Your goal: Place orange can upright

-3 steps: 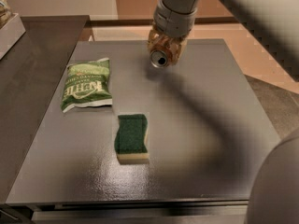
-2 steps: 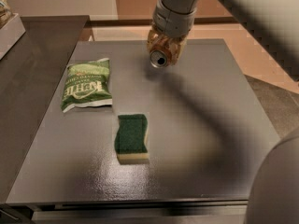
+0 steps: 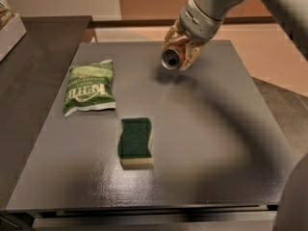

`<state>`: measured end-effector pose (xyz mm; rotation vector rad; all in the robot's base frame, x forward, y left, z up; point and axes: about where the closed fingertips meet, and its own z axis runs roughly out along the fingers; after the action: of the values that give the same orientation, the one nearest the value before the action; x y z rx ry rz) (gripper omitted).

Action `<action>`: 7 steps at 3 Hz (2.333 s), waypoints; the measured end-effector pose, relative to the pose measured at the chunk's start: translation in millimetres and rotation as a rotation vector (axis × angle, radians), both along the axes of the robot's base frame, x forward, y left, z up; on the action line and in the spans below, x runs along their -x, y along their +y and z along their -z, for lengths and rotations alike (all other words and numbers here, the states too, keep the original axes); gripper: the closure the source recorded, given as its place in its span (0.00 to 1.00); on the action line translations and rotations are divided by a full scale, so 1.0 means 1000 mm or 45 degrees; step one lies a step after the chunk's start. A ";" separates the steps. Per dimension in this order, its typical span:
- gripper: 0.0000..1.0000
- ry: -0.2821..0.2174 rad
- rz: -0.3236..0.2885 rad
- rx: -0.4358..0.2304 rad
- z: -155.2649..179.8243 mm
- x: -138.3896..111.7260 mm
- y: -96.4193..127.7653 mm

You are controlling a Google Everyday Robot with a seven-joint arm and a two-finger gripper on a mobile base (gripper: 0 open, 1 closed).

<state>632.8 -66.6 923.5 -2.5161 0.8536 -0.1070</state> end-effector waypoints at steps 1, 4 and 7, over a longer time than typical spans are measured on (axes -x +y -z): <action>1.00 0.041 0.105 -0.218 -0.013 0.008 -0.016; 1.00 0.133 0.186 -0.547 -0.068 0.034 -0.038; 1.00 0.304 0.244 -0.723 -0.083 0.041 -0.029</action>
Offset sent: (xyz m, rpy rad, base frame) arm -0.0314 -0.0592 0.0641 0.3655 0.0426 -0.2218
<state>592.0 -95.9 1006.7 -1.9349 1.0448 0.3353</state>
